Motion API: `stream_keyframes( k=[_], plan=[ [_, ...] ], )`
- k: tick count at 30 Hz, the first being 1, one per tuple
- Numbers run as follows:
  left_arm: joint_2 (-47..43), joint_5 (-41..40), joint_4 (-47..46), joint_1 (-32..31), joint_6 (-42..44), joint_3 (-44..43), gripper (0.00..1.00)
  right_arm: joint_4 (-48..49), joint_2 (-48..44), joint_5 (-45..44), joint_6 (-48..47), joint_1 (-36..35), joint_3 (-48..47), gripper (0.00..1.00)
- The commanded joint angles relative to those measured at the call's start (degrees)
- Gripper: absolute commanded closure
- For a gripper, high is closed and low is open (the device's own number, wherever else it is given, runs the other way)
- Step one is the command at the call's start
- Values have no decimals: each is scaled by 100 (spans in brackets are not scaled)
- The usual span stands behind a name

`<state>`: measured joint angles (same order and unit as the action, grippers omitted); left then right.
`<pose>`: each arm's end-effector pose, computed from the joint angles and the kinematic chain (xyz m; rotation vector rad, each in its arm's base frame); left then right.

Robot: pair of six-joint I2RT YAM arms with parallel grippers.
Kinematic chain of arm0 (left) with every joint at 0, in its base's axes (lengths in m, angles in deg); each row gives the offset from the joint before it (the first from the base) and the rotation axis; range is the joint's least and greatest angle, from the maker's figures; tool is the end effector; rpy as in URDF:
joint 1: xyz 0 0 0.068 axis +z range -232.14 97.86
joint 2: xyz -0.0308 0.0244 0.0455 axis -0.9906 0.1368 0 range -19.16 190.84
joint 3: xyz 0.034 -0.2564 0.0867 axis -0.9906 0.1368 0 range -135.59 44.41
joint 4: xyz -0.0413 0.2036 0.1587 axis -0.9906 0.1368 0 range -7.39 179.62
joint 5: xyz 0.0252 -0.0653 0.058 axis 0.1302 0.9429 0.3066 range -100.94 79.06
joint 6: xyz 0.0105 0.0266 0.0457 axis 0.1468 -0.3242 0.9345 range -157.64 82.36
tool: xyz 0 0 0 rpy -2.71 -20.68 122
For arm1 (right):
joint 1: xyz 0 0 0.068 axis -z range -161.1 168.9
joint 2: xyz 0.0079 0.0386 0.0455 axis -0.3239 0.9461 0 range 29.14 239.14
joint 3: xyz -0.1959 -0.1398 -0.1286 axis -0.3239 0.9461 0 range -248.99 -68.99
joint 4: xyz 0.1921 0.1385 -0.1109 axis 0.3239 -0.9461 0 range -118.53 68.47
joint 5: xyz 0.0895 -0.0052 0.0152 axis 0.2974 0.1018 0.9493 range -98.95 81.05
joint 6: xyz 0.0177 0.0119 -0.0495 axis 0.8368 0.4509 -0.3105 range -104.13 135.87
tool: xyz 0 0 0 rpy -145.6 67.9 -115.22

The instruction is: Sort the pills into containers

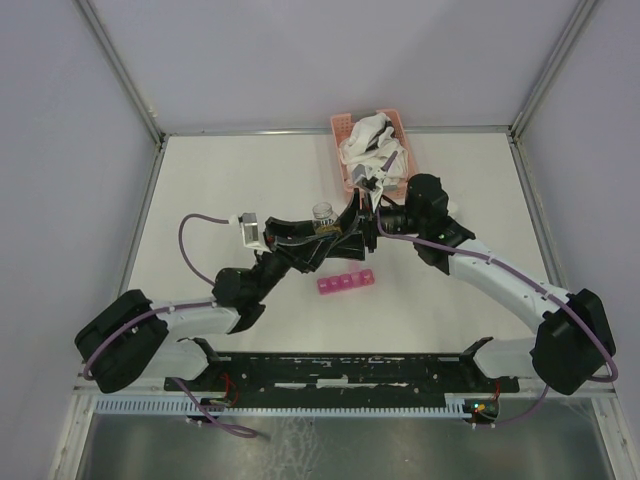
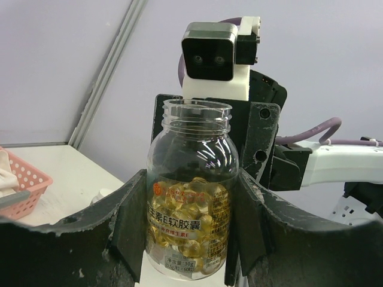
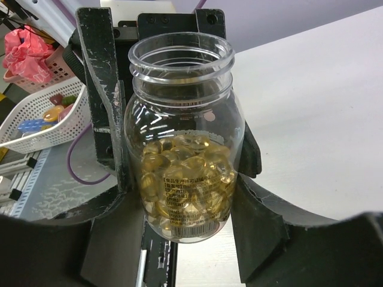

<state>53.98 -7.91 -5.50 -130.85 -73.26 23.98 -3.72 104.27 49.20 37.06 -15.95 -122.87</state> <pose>0.1496 -0.1732 0.2710 0.1718 1.0286 -1.3749 0.2248 0.1934 0.3303 -1.0463 1.5245 1.5287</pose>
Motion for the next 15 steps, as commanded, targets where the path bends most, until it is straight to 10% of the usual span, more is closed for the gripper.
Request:
stream_keyframes(
  k=[1, 15],
  plan=[
    [62, 120, -667, -42, -165, -144, 96, 304, -29, 99, -31, -60, -210, 67],
    [-1312, -316, 1506, 2, 228, -127, 29, -1358, -249, 452, -1669, -62, -324, 85]
  ],
)
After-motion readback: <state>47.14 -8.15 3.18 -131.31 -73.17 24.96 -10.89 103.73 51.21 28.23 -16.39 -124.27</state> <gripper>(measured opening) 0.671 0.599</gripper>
